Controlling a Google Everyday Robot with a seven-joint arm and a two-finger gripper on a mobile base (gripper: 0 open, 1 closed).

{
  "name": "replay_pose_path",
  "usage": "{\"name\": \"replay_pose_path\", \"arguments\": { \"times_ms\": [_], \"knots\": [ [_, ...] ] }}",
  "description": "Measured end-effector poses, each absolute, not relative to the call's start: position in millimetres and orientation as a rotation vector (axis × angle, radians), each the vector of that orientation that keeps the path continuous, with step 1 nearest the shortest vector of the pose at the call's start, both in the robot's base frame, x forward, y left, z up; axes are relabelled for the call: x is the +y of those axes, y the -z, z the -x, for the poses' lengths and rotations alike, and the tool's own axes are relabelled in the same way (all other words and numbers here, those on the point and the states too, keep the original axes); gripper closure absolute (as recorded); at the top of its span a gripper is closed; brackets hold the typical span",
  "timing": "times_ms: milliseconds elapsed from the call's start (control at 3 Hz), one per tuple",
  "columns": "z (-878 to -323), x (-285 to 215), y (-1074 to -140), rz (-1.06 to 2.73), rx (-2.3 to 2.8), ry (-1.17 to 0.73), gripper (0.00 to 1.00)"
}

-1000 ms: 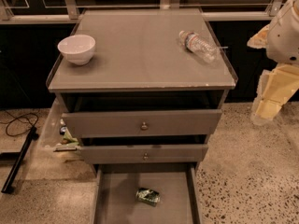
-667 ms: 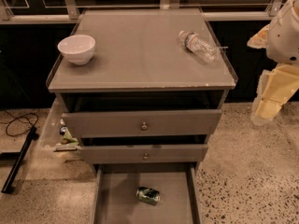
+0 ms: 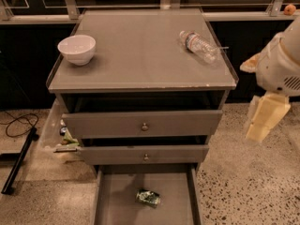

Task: Pick green can from bottom drawer and place on counter

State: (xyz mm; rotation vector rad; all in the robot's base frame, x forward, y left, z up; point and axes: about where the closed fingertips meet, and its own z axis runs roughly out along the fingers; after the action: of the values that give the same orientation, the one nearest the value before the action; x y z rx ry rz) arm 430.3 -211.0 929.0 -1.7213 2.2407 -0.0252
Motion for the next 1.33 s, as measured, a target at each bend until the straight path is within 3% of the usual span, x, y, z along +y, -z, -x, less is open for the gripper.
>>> {"name": "replay_pose_path", "arguments": {
  "times_ms": [1333],
  "knots": [
    [-423,-213,-743,1.664,2.181,-0.108,0.00]
  ]
}}
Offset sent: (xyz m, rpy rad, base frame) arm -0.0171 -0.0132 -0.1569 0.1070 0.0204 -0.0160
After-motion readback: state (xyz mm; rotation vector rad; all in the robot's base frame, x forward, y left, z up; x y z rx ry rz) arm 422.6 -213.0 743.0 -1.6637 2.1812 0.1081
